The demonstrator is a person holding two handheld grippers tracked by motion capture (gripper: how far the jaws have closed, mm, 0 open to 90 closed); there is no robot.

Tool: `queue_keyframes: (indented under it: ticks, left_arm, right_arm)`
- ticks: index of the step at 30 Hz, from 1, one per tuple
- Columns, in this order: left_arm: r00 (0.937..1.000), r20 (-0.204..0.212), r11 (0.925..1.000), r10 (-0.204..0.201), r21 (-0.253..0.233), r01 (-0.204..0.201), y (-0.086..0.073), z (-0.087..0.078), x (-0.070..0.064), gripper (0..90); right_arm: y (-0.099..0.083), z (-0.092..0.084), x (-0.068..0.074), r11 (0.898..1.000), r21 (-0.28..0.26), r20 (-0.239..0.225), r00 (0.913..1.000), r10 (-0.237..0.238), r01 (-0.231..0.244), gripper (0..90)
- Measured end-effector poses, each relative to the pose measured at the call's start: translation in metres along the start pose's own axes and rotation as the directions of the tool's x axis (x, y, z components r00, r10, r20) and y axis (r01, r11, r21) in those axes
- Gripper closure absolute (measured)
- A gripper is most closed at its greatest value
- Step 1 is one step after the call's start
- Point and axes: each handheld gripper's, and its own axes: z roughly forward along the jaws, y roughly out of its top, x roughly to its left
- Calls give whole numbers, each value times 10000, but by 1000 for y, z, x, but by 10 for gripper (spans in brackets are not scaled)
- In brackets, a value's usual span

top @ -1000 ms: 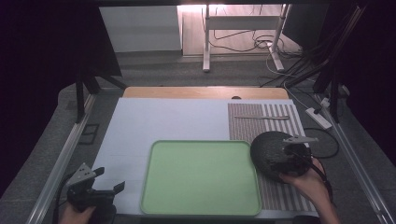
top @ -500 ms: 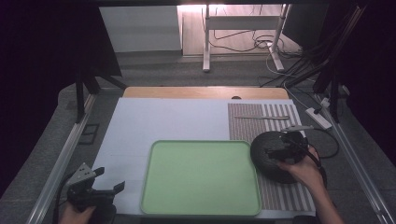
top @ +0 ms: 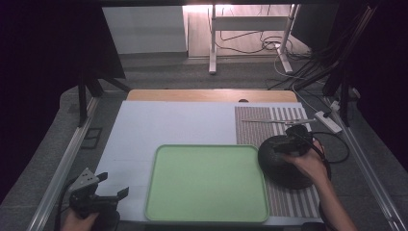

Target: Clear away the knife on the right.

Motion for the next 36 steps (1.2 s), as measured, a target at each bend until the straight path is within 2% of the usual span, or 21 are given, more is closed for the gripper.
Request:
queue_keyframes:
  ticks: [3, 7, 11, 16, 17, 19, 20, 22, 24, 25, 26, 28, 30, 32, 33, 36]
  left_arm:
    - [10000, -1, 10000, 15, 8, -15, 0, 0, 0, 30]
    - [10000, 1, 10000, 17, 4, -17, 0, 0, 0, 30]
    - [10000, 8, 10000, 17, 2, -17, 0, 0, 0, 30]
    - [10000, 7, 10000, 7, -1, -7, 0, 0, 0, 30]
    - [10000, 7, 10000, 7, -1, -7, 0, 0, 0, 30]
    - [10000, 7, 10000, 8, -5, -8, 0, 0, 0, 30]
    - [10000, 9, 10000, 2, -7, -2, 0, 0, 0, 30]
    - [10000, 12, 10000, -4, -6, 4, 0, 0, 0, 30]
    - [10000, 11, 10000, -2, -10, 2, 0, 0, 0, 30]
    - [10000, 11, 10000, -2, -10, 2, 0, 0, 0, 30]
    - [10000, 5, 10000, 14, -14, -14, 0, 0, 0, 30]
    - [10000, 3, 10000, 17, -7, -17, 0, 0, 0, 30]
    - [10000, -1, 10000, 26, 7, -26, 0, 0, 0, 31]
    - [10000, -1, 10000, 22, 4, -22, 0, 0, 0, 31]
    - [10000, 1, 10000, 23, 9, -23, 0, 0, 0, 31]
    - [10000, -1, 10000, 12, 27, -12, 0, 1, 0, 31]
  right_arm:
    - [3, 5, -2, 10000, 37, -46, 10000, -84, 84, 13]
    - [10, 15, -7, 9997, 225, 119, 9999, -89, 86, 18]
    - [18, 26, -12, 9993, 366, 185, 9997, -128, 121, 82]
    - [28, 33, -18, 9993, 355, 234, 9996, -157, 149, 229]
    - [28, 33, -18, 9993, 355, 234, 9996, -157, 149, 229]
    - [31, 36, -22, 9988, 450, 177, 9997, -178, 170, 299]
    - [34, 40, -26, 9986, 520, 136, 9998, -132, 125, 405]
    - [36, 43, -32, 9984, 569, 103, 9999, -5, -1, 498]
    - [37, 47, -37, 9978, 656, -40, 9999, 103, -100, 564]
    - [37, 47, -37, 9978, 656, -40, 9999, 103, -100, 564]
    - [39, 49, -41, 9978, 666, 5, 10000, 35, -35, 653]
    - [39, 51, -43, 9977, 685, 70, 10000, -5, 0, 683]
    - [42, 54, -51, 9967, 807, 3, 10000, -68, 68, 798]
    - [43, 55, -53, 9963, 862, -14, 10000, -55, 56, 828]
    - [45, 59, -58, 9952, 973, -11, 10000, -54, 55, 898]
    - [49, 66, -65, 9930, 1175, -15, 9999, -140, 141, 899]
